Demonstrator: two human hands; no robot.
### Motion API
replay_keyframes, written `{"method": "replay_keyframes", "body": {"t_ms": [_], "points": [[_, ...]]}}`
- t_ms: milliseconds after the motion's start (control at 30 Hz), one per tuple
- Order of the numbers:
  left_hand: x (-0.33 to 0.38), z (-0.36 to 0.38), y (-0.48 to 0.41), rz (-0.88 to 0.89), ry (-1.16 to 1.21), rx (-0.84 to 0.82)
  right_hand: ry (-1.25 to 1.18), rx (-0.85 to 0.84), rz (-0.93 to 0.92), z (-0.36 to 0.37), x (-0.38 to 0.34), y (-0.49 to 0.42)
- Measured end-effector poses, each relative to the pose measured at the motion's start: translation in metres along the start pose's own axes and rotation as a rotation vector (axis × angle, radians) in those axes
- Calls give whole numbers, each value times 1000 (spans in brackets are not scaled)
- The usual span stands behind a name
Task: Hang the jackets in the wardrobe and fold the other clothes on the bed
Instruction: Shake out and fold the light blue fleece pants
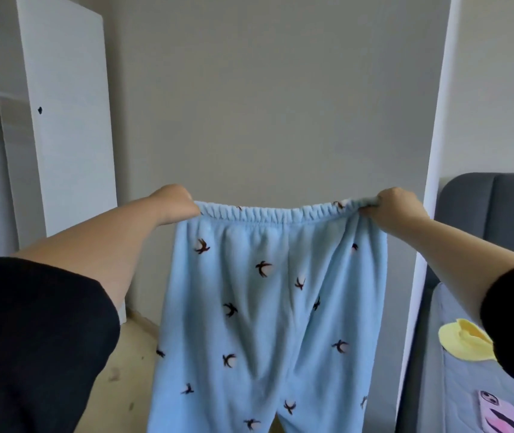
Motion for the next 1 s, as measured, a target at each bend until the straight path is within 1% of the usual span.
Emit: {"method": "replay_keyframes", "body": {"t_ms": [67, 133, 267, 367, 433, 533, 600, 633, 700, 733, 800, 833, 867, 933, 1000], "points": [[8, 7, 3, -18, 163, -66, -81, 29, 46, -1, 1, 1], [14, 13, 6, 7, 233, -87, -188, 67, 101, -2, 10, 1], [14, 14, 3, 37, 268, -1, -268, 108, 157, -3, 27, 8], [14, 14, -1, 13, 406, 96, -311, 95, 207, 0, 34, 14], [20, 16, -2, 11, 458, 140, -329, 96, 235, 2, 36, 15], [32, 16, -1, -11, 415, 224, -311, 114, 240, 2, 35, 16], [40, 18, 2, -63, 314, 263, -299, 88, 300, 4, 33, 22], [43, 20, 4, -89, 259, 257, -320, 61, 352, 8, 31, 25], [53, 25, 9, -126, 220, 216, -443, 9, 442, 18, 22, 31], [58, 29, 10, -141, 222, 185, -521, 3, 455, 22, 13, 33], [70, 31, 15, -171, 285, 109, -669, 43, 418, 29, -9, 32], [76, 32, 17, -187, 376, 69, -735, 72, 378, 30, -22, 30], [82, 34, 19, -202, 522, 13, -785, 86, 339, 29, -35, 29], [92, 36, 27, -227, 861, -127, -833, 64, 284, 25, -60, 26], [99, 37, 34, -224, 1066, -247, -850, 37, 250, 23, -76, 25]]}}
Point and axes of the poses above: each hand's wrist, its own y-axis away from the middle knuckle, its own z-axis out of the palm, x = y × z, the point moved 3 cm from there along -y, towards the middle knuckle, and after that the axes turned 9 degrees about -z, right-handed, at the moved point
